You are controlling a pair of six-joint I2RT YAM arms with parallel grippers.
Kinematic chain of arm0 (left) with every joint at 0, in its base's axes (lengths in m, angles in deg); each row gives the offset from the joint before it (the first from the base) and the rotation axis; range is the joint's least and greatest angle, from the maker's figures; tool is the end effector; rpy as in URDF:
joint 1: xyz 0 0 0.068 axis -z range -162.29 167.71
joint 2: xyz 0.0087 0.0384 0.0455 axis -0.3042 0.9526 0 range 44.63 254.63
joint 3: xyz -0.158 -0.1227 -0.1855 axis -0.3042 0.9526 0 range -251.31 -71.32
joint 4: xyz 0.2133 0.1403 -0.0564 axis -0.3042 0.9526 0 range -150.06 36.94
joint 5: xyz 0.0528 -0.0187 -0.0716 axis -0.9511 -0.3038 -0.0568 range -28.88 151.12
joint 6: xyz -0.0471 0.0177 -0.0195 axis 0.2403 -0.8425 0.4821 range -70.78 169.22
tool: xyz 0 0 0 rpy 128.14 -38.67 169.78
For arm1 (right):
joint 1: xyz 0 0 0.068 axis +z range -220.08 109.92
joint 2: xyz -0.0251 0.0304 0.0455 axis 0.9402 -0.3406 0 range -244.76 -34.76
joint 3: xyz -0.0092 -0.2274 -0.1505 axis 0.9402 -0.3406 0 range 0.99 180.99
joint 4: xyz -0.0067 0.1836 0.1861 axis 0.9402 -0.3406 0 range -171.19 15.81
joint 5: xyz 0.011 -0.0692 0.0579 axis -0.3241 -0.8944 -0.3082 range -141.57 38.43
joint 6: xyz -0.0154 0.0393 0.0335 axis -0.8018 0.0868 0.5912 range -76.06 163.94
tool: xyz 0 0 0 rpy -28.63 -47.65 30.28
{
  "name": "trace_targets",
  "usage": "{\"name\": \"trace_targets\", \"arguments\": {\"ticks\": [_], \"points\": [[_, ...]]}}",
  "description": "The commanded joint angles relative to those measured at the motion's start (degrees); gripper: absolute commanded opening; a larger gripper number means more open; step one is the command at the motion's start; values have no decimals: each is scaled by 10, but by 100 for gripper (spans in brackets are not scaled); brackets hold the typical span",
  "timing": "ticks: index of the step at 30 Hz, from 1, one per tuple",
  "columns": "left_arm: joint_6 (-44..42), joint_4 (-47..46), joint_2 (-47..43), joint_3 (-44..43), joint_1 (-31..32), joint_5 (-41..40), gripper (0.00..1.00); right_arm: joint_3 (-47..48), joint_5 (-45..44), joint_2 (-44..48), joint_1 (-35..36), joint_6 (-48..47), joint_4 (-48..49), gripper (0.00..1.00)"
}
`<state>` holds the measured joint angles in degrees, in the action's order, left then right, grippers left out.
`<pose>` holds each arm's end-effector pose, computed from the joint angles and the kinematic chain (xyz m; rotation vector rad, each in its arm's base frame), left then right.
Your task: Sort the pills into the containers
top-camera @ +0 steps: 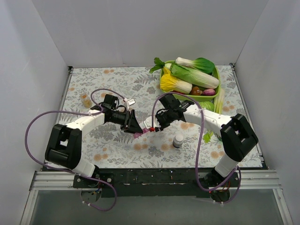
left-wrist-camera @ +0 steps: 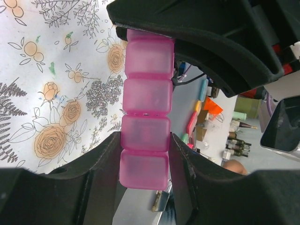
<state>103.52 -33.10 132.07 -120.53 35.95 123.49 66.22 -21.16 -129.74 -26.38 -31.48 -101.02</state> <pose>0.2520 -0.1163 0.1906 0.4391 -2.3803 1.4830 0.2356 0.2502 0.2197 -2.1782 1.0518 0.4327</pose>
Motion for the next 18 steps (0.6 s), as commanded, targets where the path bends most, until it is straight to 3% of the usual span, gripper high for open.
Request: {"name": "trace_targets", "arguments": {"ticks": [1,4,7,9,10,11,13,16,18], "points": [[3,-5,-60,-11,0,-57,42,31,23,-5,3,1,-38,18],[-4,-9,-96,-19,-7,-118,60,45,32,-14,2,5,-60,16],[-31,-23,-160,-18,-12,-189,65,74,50,-36,-7,11,-108,15],[-67,-44,-235,0,-11,-279,70,109,72,-59,-19,14,-156,15],[-81,-79,-271,30,-11,-298,75,124,81,-68,-22,13,-174,15],[-97,-102,-305,48,-11,-309,87,135,96,-76,-25,12,-189,15],[-146,-185,-415,98,-10,-296,98,169,106,-100,-32,6,-236,14],[-218,-252,-499,177,-8,-220,98,209,119,-130,-33,-8,-297,14],[-262,-248,-504,196,-6,-160,98,234,123,-157,-32,-20,-328,14]]}}
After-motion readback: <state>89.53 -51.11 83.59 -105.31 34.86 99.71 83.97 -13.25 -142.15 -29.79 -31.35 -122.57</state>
